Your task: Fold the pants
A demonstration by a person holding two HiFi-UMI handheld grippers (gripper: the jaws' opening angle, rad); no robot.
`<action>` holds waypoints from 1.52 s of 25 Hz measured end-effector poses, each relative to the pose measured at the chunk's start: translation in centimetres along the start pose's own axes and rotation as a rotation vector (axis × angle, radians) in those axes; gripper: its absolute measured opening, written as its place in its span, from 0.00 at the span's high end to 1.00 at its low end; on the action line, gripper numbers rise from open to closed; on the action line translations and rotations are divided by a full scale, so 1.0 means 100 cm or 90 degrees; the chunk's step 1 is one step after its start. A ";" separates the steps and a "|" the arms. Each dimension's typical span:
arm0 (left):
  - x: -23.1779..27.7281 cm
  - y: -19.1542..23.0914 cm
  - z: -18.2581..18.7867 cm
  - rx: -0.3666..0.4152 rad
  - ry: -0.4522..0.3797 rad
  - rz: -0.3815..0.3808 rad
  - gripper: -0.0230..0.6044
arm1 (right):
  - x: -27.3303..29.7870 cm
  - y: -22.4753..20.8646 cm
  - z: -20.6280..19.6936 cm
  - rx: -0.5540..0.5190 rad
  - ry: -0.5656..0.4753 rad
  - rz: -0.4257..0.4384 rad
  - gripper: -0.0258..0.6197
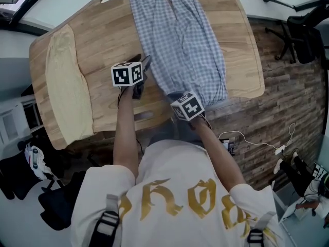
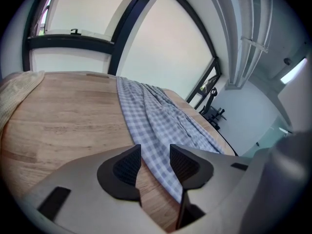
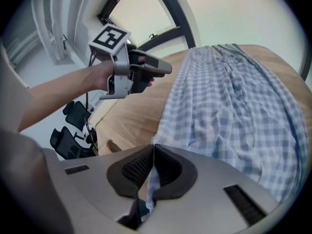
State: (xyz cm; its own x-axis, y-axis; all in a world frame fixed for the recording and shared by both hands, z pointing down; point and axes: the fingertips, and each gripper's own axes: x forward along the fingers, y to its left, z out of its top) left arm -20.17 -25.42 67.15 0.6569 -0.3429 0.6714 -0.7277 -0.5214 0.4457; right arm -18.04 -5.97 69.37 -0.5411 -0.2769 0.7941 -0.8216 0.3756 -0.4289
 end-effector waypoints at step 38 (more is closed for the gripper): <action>0.085 0.073 0.083 -0.240 0.014 0.017 0.69 | -0.119 -0.005 0.076 0.003 -0.155 0.115 0.92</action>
State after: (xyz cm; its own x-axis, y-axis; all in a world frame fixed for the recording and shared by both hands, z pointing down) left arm -18.29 -38.59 71.21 0.6354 -0.3339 0.6963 -0.7686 -0.1866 0.6119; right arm -12.56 -9.60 56.82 -0.7057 -0.4099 0.5779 -0.7081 0.4346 -0.5565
